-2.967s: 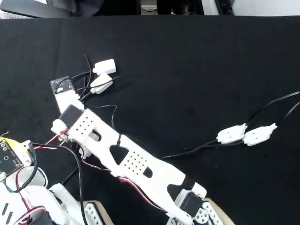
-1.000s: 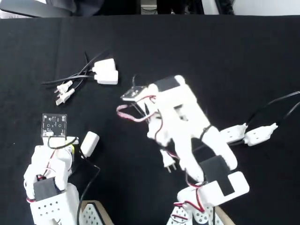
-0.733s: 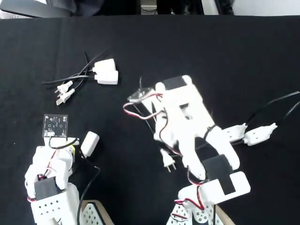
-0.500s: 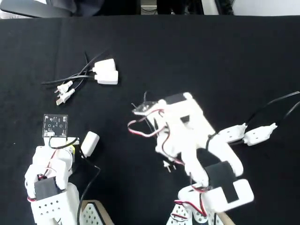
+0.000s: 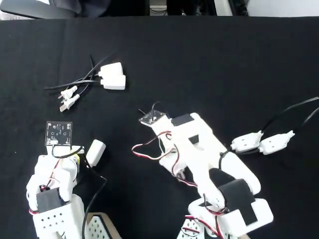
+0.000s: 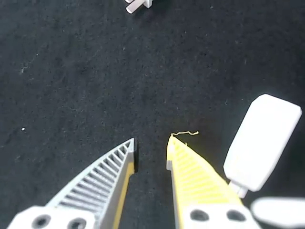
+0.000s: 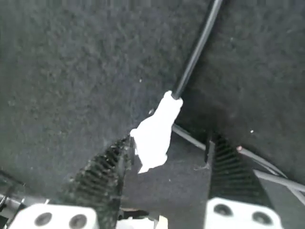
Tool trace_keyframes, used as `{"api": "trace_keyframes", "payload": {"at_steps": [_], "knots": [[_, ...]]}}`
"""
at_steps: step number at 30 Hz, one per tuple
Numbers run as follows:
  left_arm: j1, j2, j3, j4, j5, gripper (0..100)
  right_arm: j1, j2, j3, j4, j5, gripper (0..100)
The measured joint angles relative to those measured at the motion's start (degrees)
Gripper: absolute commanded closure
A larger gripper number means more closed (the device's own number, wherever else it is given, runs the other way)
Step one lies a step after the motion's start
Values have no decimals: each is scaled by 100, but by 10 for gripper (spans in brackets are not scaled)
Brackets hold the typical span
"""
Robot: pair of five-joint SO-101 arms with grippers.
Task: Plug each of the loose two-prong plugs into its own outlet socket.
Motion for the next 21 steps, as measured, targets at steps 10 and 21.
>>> {"api": "trace_keyframes", "payload": {"at_steps": [10, 21], "knots": [[0, 0, 0, 0, 0, 877, 35, 0, 0, -176, -35, 906], [0, 0, 0, 0, 0, 877, 35, 0, -413, 185, -88, 905]]}}
